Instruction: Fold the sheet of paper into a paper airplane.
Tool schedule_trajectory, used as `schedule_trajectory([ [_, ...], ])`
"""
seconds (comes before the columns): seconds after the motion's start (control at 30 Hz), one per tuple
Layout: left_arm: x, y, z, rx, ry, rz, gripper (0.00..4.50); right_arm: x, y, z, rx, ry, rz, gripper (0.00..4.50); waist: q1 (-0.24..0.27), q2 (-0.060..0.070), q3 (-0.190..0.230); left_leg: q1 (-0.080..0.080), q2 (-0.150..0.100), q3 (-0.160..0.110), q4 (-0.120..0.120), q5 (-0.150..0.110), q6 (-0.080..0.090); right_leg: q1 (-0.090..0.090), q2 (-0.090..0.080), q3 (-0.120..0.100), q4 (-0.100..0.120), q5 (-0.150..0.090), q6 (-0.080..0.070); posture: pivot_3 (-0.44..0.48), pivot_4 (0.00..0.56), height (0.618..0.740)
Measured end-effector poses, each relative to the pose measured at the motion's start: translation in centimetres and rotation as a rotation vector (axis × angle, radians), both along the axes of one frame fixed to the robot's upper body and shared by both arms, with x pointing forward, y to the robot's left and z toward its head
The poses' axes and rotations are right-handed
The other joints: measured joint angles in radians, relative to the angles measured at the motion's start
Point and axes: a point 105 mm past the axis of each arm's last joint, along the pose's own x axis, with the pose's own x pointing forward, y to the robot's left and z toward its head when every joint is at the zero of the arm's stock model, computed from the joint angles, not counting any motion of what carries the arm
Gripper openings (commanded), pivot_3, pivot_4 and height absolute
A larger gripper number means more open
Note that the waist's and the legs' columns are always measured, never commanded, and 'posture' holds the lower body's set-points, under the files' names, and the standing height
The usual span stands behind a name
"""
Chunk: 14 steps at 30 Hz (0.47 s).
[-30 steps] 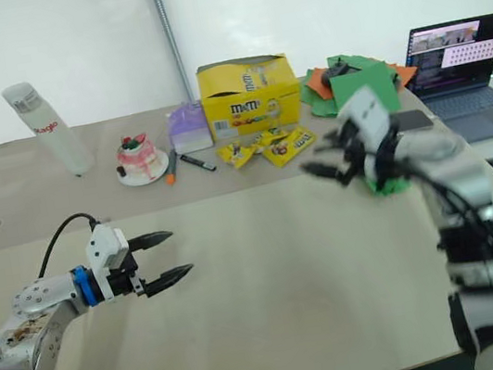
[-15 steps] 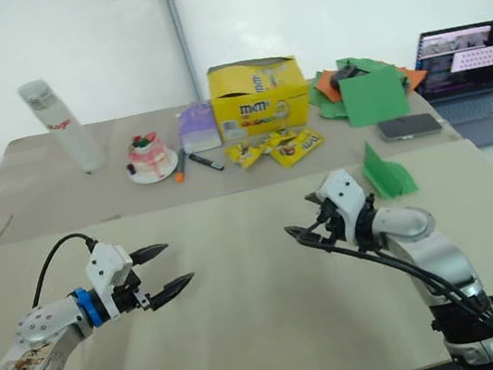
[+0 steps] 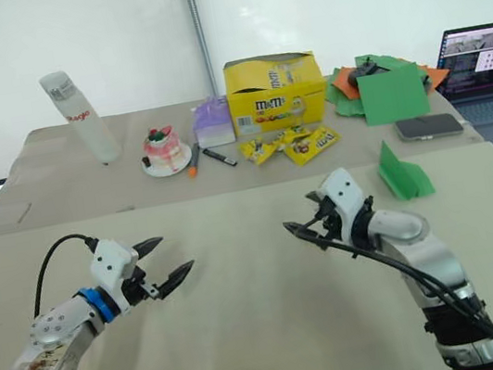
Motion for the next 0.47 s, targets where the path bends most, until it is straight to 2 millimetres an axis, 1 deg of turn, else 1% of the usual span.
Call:
schedule_trajectory([
  [0.2, 0.4, -0.1, 0.0, -0.011, -0.037, 0.045, 4.50, -0.7, 0.0, -1.4, 0.037, 0.005, -0.038, 4.44, 0.001, 0.000, 0.000, 0.000, 0.001, 0.002, 0.000, 0.000, 0.000, -0.001, 0.001, 0.001, 0.000, 0.000, 0.000, 0.000, 0.150, 0.740],
  [0.3, 0.3, -0.4, -0.2, -0.031, -0.041, 0.049, 4.50, -1.2, 0.0, -2.2, 0.040, 0.013, -0.042, 4.44, 0.001, 0.000, 0.000, 0.001, 0.001, 0.003, 0.000, 0.000, 0.000, -0.001, 0.001, 0.002, 0.000, 0.000, 0.000, 0.000, 0.150, 0.740],
  [0.47, -0.1, -1.0, -1.3, -0.058, -0.001, 0.041, 4.50, -1.2, 0.1, -2.1, 0.032, -0.002, -0.041, 4.44, 0.001, 0.000, 0.000, 0.001, 0.004, 0.008, -0.001, -0.001, 0.000, -0.002, 0.004, 0.002, 0.000, 0.000, 0.000, 0.000, 0.150, 0.740],
])
